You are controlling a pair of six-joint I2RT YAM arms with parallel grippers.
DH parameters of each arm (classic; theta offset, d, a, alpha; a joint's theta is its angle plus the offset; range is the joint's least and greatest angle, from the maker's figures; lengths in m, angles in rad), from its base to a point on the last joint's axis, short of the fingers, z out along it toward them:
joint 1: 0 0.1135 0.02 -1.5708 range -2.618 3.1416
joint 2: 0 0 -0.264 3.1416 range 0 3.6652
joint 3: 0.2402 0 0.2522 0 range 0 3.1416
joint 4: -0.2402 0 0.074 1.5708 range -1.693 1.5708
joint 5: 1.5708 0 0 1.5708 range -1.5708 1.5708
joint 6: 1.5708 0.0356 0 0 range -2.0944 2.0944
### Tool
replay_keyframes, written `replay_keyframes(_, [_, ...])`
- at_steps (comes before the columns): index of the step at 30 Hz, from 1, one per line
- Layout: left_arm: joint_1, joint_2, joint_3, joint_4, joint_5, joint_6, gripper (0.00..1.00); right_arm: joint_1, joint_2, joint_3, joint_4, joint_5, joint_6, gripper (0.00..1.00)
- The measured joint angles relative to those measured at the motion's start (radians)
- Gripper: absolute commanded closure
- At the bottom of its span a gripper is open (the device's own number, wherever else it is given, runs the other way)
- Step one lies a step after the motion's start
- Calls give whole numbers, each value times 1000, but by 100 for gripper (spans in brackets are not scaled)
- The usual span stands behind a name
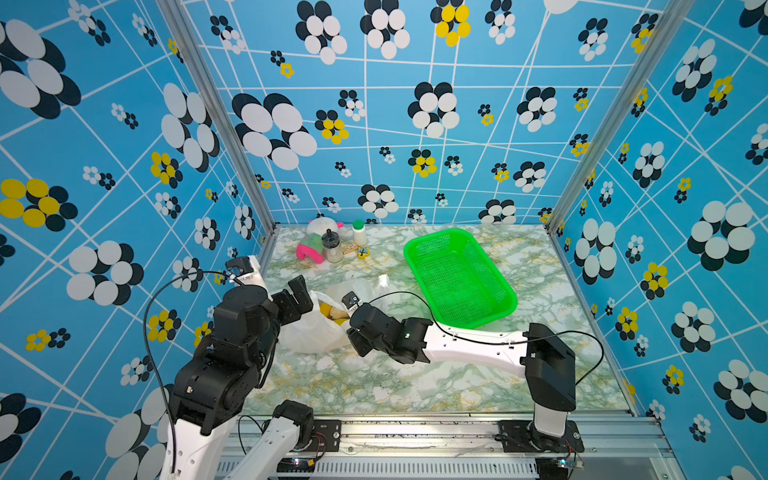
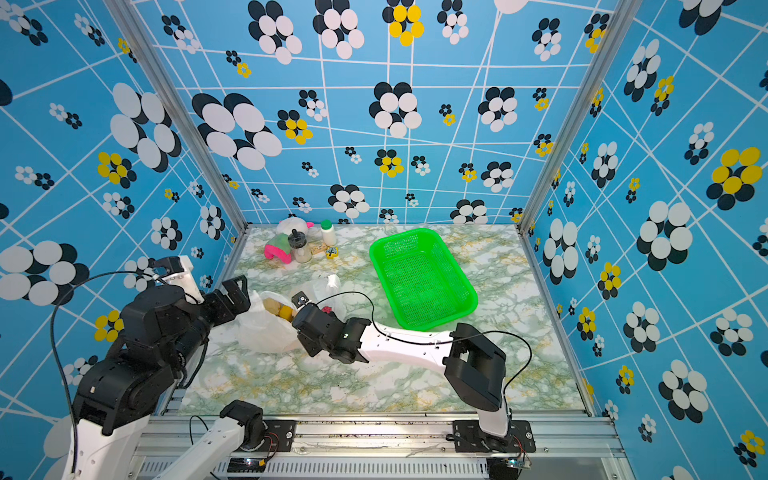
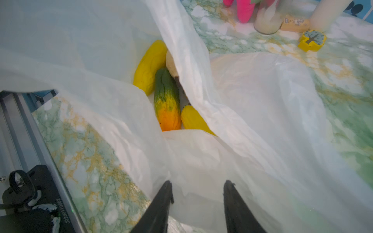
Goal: Untie the knot of the plastic bag and take out the fruit
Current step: Open the plastic bag at the middle-left of the table.
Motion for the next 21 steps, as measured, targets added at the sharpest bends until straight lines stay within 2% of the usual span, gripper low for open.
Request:
replay_keyframes(2, [-7, 59, 88, -10, 4, 25, 1, 0, -2, -27, 14, -5, 10, 58])
replay_keyframes(5, [-66, 172, 203, -8, 33, 82, 1, 0, -5, -50, 37, -5, 25, 60])
replay_keyframes(7, [-100, 263, 246, -8, 84, 117, 1, 0, -20, -75, 61, -6, 35, 60])
replay_keyframes(9, [-148, 354, 261, -11, 87, 147, 1, 0, -45, -107, 90, -8, 42, 60])
replay_keyframes(13, [-220, 512, 233, -40, 21, 178, 1, 0, -105, -179, 153, -8, 58, 58])
replay_keyframes(18, [-288, 532, 84, -76, -63, 158, 1, 0, -152, -235, 201, -11, 63, 57])
replay_keyframes(21, [-351, 545, 69, -118, -145, 121, 1, 4, -151, -270, 206, -12, 64, 58])
